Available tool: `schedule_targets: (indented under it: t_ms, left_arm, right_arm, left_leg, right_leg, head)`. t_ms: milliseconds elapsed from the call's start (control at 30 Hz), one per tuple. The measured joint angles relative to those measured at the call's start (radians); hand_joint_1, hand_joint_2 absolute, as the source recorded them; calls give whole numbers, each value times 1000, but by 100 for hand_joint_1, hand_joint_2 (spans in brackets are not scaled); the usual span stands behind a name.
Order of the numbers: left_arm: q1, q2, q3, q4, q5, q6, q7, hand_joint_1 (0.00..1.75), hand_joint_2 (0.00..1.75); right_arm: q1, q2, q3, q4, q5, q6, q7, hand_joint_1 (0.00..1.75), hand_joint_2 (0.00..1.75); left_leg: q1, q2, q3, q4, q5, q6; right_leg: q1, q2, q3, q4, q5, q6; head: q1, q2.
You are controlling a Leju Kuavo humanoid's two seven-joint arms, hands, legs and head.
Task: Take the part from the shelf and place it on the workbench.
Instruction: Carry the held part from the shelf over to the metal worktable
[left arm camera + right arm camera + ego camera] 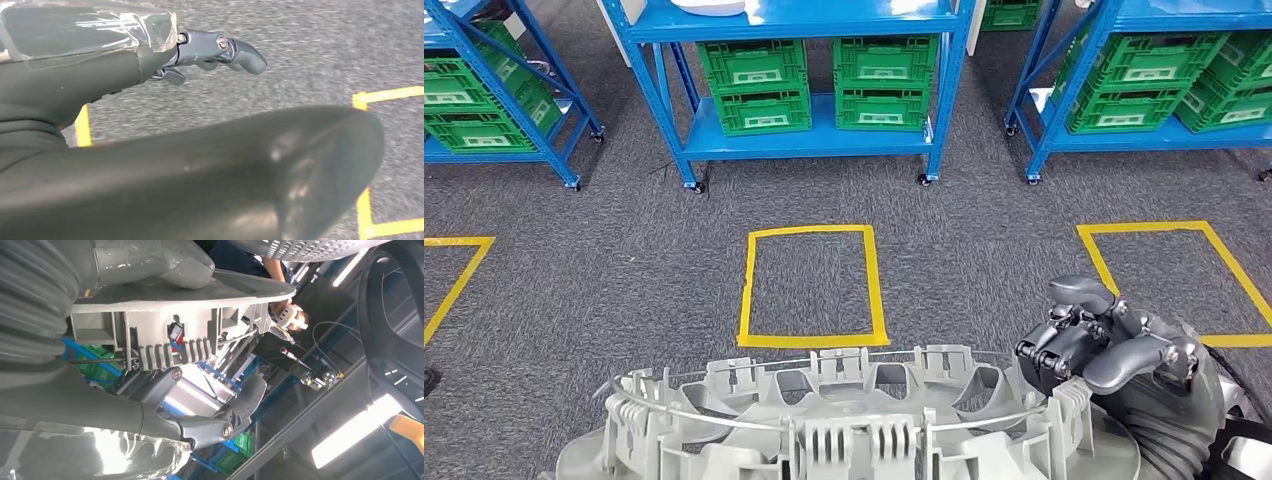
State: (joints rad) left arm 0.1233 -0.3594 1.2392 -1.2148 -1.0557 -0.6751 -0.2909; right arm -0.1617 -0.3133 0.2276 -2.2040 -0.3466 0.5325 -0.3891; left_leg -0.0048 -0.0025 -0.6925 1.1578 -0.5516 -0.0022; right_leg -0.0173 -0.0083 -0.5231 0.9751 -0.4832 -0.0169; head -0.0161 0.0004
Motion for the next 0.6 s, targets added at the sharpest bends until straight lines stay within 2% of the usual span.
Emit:
schedule_targets:
  t_ms: [33, 67, 100, 133, 167, 200, 233, 267, 300, 367, 400, 433, 467, 500, 533, 567, 600]
  left_arm:
    - [5, 0, -2, -3, 11, 0, 7, 0, 0]
    - [10, 0, -5, -7, 22, -1, 13, 0, 0]
    - [14, 0, -9, -12, 32, -2, 17, 0, 0]
    - [18, 1, -14, -17, 41, -4, 20, 0, 0]
    - [23, 1, -20, -23, 48, -6, 23, 0, 0]
    - [26, 1, -26, -29, 54, -7, 26, 0, 0]
    - [28, 2, -32, -35, 58, -7, 28, 0, 0]
    - [30, 3, -38, -39, 60, -6, 29, 0, 0]
    - [31, 3, -42, -43, 61, -6, 29, 0, 0]
    - [32, 4, -46, -45, 52, -5, 25, 0, 0]
    - [33, 3, -47, -45, 46, -4, 22, 0, 0]
    - [32, 2, -48, -46, 37, -4, 17, 0, 0]
    - [32, 1, -48, -45, 30, -4, 11, 0, 0]
    - [32, 0, -48, -45, 23, -4, 6, 0, 0]
    - [31, 0, -48, -45, 16, -5, 1, 0, 0]
    - [31, -1, -48, -45, 11, -5, -4, 0, 0]
    - [30, -2, -48, -45, 7, -5, -7, 0, 0]
  right_arm:
    - [2, 0, 0, 0, 0, 0, 0, 175, 175]
    - [5, 1, 0, 0, 0, 0, 0, 175, 175]
    - [9, 1, -1, -1, 0, 0, 0, 175, 175]
    - [12, 1, -3, -1, 0, 0, 0, 175, 175]
    - [14, 0, -6, -3, 0, 0, -1, 175, 175]
    - [17, 0, -9, -6, 0, 0, -1, 175, 175]
    - [18, 0, -12, -11, 1, 0, -2, 175, 175]
    - [20, 1, -15, -15, 2, 0, -2, 175, 175]
    - [22, 1, -17, -19, 4, 0, -3, 175, 175]
    - [28, 3, -22, -24, 10, 0, -3, 175, 175]
    - [31, 4, -25, -25, 12, 0, -3, 175, 175]
    - [35, 5, -28, -26, 14, 0, -3, 175, 175]
    - [39, 5, -31, -26, 16, -1, -2, 175, 175]
    - [42, 5, -33, -27, 17, -1, -2, 175, 175]
    - [45, 5, -35, -29, 18, -1, -1, 175, 175]
    - [49, 5, -37, -30, 18, -2, -1, 175, 175]
    - [52, 5, -39, -30, 18, -2, -1, 175, 175]
  left_leg:
    - [6, 0, -8, 63, -35, -6]
    - [11, 1, -8, 113, -44, -11]
    - [15, 1, 5, 134, -28, -14]
    - [17, 1, 35, 122, 2, -16]
    - [19, 1, 81, 76, 30, -16]
    - [19, 0, 143, 1, 35, -14]
    - [18, -2, 204, -84, 24, -10]
    - [14, -3, 247, -150, 7, -5]
    - [10, -4, 271, -193, -8, 0]
    - [6, -2, 263, -208, 5, 16]
    - [5, 1, 253, -211, 18, 27]
    - [6, 4, 241, -214, 34, 37]
    - [6, 7, 225, -216, 50, 45]
    - [3, 9, 207, -215, 65, 50]
    - [1, 10, 188, -213, 81, 52]
    - [-2, 11, 168, -211, 97, 53]
    - [-4, 12, 148, -207, 112, 53]
  right_leg:
    - [0, 0, -15, 2, 13, 1]
    - [-1, 0, -32, 4, 27, 3]
    - [-2, 0, -51, 7, 40, 6]
    - [-3, 0, -69, 11, 51, 10]
    - [-4, 0, -85, 13, 63, 14]
    - [-4, 1, -97, 16, 73, 19]
    - [-3, 0, -105, 17, 84, 25]
    - [-3, -1, -109, 15, 95, 32]
    - [-4, -2, -111, 12, 107, 39]
    - [-7, -3, -114, 5, 124, 51]
    - [-8, -2, -121, 13, 113, 51]
    - [-8, -1, -131, 36, 81, 46]
    - [-8, 0, -146, 83, 31, 37]
    - [-7, 1, -162, 148, -25, 30]
    - [-7, 1, -176, 222, -67, 29]
    - [-7, 2, -182, 286, -86, 34]
    - [-7, 2, -177, 326, -80, 44]
  head:
    - [0, 0]
    - [0, 0]
    - [0, 0]
    - [0, 0]
    - [-1, 0]
    - [-1, 0]
    - [0, 0]
    - [0, 0]
    - [-1, 0]
    - [-1, 0]
    - [-1, 0]
    - [1, 0]
    - [3, 0]
    - [4, 0]
    - [5, 0]
    - [6, 0]
    - [6, 0]
